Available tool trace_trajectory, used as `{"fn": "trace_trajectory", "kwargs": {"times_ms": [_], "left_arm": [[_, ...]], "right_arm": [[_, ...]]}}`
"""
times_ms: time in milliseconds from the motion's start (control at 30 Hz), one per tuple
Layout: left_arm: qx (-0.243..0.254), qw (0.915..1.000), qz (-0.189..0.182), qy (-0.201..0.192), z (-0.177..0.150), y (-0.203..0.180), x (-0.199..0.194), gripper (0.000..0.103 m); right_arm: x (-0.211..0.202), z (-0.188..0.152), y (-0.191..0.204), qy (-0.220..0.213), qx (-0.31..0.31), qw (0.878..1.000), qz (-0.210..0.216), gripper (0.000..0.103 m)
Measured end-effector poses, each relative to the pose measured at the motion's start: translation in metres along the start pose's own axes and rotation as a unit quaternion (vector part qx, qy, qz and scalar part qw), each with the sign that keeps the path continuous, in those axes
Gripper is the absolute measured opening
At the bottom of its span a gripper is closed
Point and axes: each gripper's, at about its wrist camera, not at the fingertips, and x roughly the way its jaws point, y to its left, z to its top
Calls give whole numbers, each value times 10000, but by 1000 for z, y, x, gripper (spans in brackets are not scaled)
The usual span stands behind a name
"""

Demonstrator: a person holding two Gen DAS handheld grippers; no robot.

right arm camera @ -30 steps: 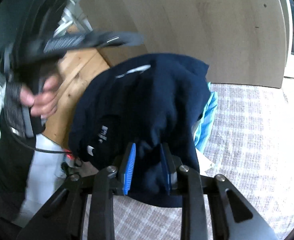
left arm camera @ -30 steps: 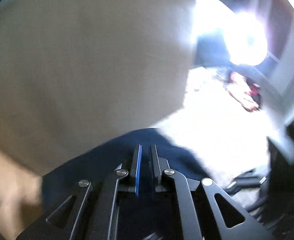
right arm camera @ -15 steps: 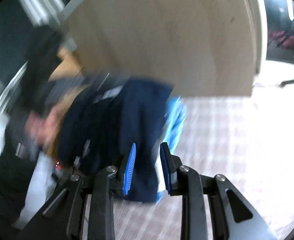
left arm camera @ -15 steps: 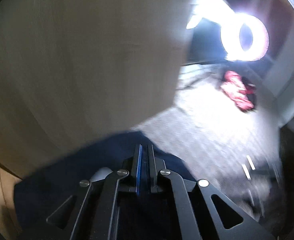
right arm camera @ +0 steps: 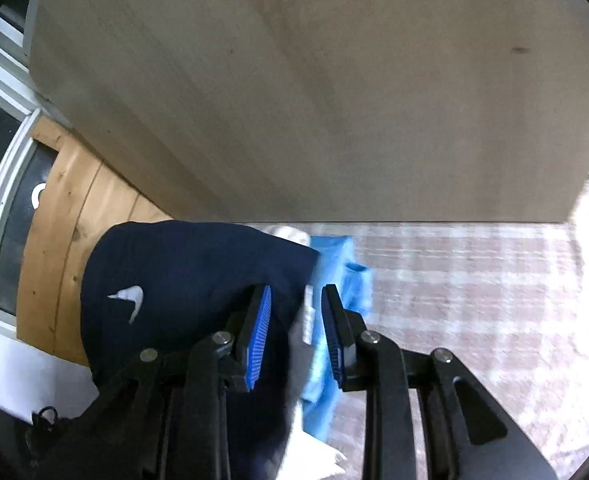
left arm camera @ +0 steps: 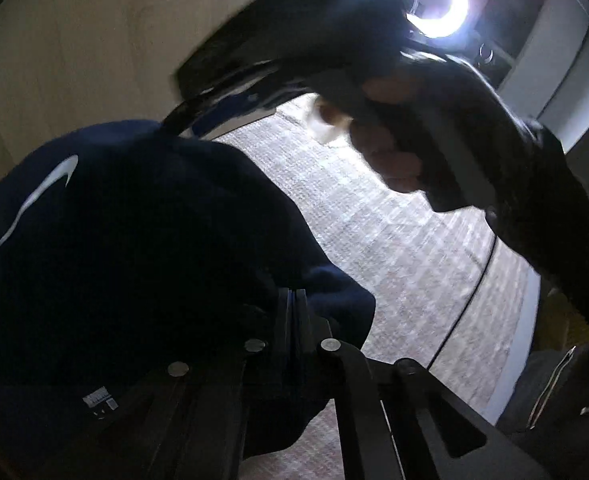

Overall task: Fold clothes
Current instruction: 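Lower the sweatshirt with both tools onto the stack of folded clothes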

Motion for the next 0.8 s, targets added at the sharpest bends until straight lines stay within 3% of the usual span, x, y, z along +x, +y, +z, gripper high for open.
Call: {"fn": "trace_trajectory", "kwargs": {"times_ms": [33, 100, 133, 167, 200, 267, 367, 467, 533, 633, 700, 800], "left_arm": [[81, 9999, 64, 18, 1, -2, 2, 2], [150, 9998, 95, 29, 1, -2, 4, 2], [120, 9999, 63, 21, 1, 0, 5, 2], [100, 9999, 26, 15, 1, 3, 6, 2], [88, 10000, -9, 12, 1, 4, 7, 2], [84, 10000, -43, -32, 0, 7, 7, 2], [39, 9998, -24, -218, 0, 7, -2, 2], [-206, 9985, 130, -482, -5, 16, -30, 3], [-393, 9963, 306, -707, -10, 25, -53, 3], [-853, 9883, 849, -940, -27, 48, -87, 10], [-1166, 9779, 1458, -945, -44, 67, -101, 11], [-1761, 9693, 1581, -673, -75, 88, -93, 11]], "right_arm": [[3, 2, 2, 4, -35, 10000, 74, 26], [10, 7, 5, 11, -104, 9997, 222, 6], [12, 10, 8, -4, -204, 9997, 115, 6], [13, 13, 10, -58, -333, 9993, -134, 5], [13, 18, 11, -121, -414, 9960, -789, 5], [11, 23, 8, -196, -504, 9882, -1434, 5], [-12, 19, 6, -478, -298, 9901, -1283, 8], [-32, -7, 34, -742, -696, 9916, -801, 10], [-38, -32, 57, -782, -1051, 9887, -734, 15], [-43, -74, 76, -856, -1122, 9890, -448, 17], [-42, -102, 84, -872, -1200, 9881, -400, 17], [-40, -139, 96, -874, -1428, 9840, -610, 18]]}}
